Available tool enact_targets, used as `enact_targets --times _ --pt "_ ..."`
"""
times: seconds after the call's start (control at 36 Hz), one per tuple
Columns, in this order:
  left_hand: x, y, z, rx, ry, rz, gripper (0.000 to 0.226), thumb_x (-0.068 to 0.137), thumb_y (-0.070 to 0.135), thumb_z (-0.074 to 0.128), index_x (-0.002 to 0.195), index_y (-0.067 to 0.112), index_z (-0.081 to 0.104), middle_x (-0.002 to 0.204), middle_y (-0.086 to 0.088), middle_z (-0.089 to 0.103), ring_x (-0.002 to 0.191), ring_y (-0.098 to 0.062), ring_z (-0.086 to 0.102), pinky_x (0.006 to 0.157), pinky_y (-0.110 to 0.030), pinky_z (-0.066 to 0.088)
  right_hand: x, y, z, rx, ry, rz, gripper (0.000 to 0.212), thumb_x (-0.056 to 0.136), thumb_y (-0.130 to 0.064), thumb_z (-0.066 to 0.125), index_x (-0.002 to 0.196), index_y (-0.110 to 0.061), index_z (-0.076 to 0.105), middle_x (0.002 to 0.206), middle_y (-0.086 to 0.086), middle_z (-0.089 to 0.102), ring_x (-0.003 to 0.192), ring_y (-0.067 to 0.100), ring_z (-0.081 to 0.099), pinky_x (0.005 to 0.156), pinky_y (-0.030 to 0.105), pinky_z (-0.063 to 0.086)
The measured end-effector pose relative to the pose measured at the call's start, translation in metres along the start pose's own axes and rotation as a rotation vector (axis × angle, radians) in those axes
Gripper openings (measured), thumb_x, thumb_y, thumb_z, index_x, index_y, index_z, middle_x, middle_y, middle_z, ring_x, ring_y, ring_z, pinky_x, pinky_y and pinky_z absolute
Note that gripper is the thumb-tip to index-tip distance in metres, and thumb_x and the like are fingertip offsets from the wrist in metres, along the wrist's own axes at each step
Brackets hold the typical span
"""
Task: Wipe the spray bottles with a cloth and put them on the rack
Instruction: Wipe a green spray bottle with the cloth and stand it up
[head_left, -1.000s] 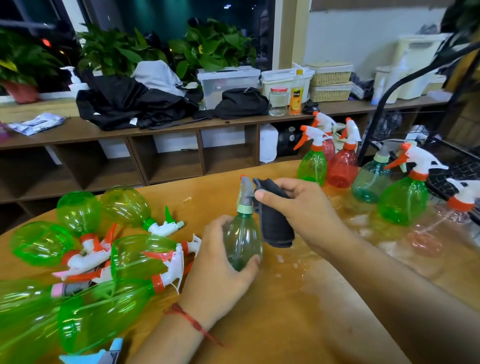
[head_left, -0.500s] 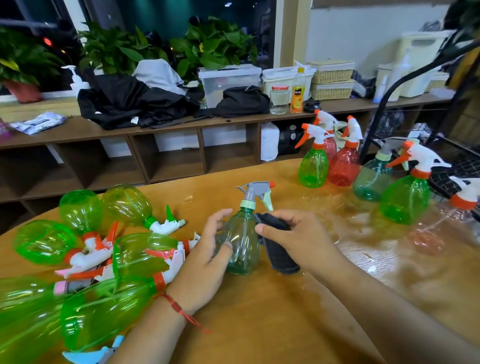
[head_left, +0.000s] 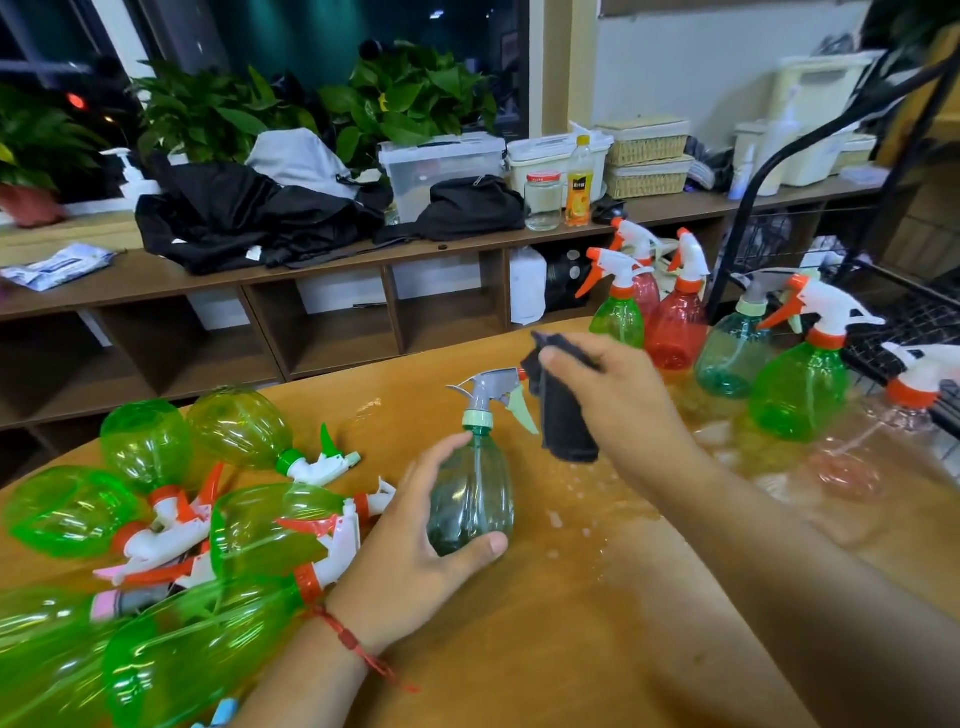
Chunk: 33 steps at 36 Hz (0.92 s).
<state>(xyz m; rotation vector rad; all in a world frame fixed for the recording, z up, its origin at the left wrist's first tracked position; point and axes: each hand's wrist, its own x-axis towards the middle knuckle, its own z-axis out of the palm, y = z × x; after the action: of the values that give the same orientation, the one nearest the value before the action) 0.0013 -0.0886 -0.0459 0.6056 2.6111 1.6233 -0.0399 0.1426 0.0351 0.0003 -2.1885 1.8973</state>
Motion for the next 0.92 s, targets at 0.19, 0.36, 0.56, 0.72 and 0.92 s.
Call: enact_targets --times 0.19,0.36,0.56,0.72,0.92 --pt "0.001 -0.001 0.000 0.059 0.050 0.012 0.085 0.080 0.039 0.092 0.146 0.053 0.040 0.138 0.030 0.058 0.124 -0.001 0.064 0.102 -0.017 0.051 0.024 -0.013 0.003 -0.168 -0.049 -0.169 0.041 0.102 -0.006 0.058 0.109 -0.043 0.075 0.115 -0.010 0.069 0.092 0.008 0.071 0.063 0.027 0.060" --pt "0.001 -0.004 0.002 0.062 0.055 0.011 0.087 0.088 0.029 0.087 0.153 0.054 0.035 0.147 0.032 0.051 0.134 -0.003 0.058 0.111 -0.024 0.049 0.027 0.025 0.021 -0.408 0.030 -0.376 0.030 0.089 0.000 0.074 0.108 -0.023 0.075 0.103 -0.014 0.071 0.096 -0.010 0.063 0.082 0.003 0.045" --pt "0.000 -0.008 0.001 0.053 0.058 -0.015 0.089 0.086 0.047 0.083 0.158 0.053 0.030 0.159 0.019 0.046 0.144 -0.011 0.051 0.120 -0.047 0.044 0.018 0.021 0.040 -0.628 -0.208 -0.637 0.036 0.085 0.006 0.068 0.111 -0.015 0.083 0.115 0.000 0.077 0.108 0.019 0.067 0.101 0.027 0.050" --pt "0.000 -0.007 0.006 0.080 0.045 -0.015 0.091 0.086 0.054 0.080 0.159 0.055 0.027 0.162 0.020 0.042 0.149 -0.013 0.046 0.122 -0.048 0.041 0.035 0.008 0.024 -0.778 -0.131 -0.586 0.035 0.095 0.004 0.058 0.119 -0.010 0.080 0.120 0.009 0.073 0.108 0.030 0.065 0.099 0.032 0.051" --pt "0.000 -0.006 0.006 0.110 0.072 -0.014 0.088 0.086 0.056 0.078 0.157 0.055 0.025 0.163 0.023 0.037 0.153 -0.007 0.037 0.126 -0.047 0.035 0.024 0.006 0.044 -0.789 -0.337 -0.697 0.038 0.098 0.001 0.059 0.124 -0.017 0.078 0.123 -0.001 0.071 0.112 0.025 0.056 0.100 0.038 0.050"
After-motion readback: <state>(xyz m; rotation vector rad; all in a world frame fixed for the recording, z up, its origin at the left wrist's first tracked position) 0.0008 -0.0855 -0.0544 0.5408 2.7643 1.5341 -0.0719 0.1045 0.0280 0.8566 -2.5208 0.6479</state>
